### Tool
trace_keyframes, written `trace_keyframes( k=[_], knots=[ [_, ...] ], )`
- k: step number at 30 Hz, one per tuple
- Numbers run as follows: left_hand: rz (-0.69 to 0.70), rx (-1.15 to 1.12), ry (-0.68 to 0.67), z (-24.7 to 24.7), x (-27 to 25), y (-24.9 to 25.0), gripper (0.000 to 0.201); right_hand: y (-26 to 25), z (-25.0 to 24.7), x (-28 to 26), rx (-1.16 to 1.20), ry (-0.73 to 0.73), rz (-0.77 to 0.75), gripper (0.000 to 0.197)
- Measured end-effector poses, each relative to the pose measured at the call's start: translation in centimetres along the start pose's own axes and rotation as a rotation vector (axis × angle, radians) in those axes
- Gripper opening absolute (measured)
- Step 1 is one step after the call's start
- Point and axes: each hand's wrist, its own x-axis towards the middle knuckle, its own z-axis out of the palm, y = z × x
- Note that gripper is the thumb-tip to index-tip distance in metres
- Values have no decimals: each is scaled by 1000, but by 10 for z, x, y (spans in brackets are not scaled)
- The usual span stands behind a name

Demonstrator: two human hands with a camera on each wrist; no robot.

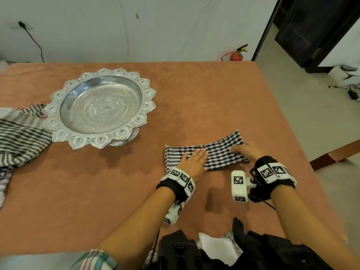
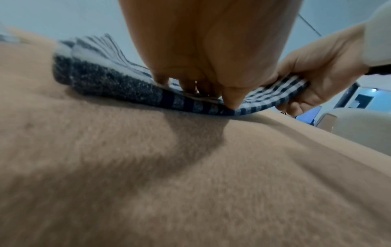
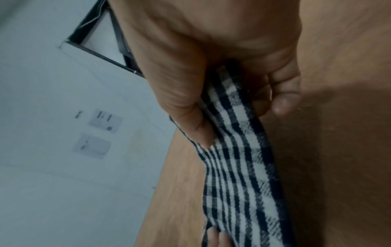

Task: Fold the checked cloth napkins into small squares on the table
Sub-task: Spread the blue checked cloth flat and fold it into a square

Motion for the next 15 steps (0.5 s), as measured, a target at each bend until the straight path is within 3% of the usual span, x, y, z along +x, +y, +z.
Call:
trace_keyframes(
  k=[3, 7, 12, 15],
  knots=[
    [25, -67, 26, -9, -8, -4, 51, -25, 10, -21, -50, 15, -168, 24],
    [17, -154, 179, -18, -33, -24, 45, -46, 51, -58, -12, -24, -443, 43],
    [-115, -313, 387, -22, -68, -60, 41, -38, 111, -73, -313, -65, -639, 40],
    [-195, -370, 429, -19, -81, -73, 41, -24, 139, -72, -574, -48, -696, 40]
  ],
)
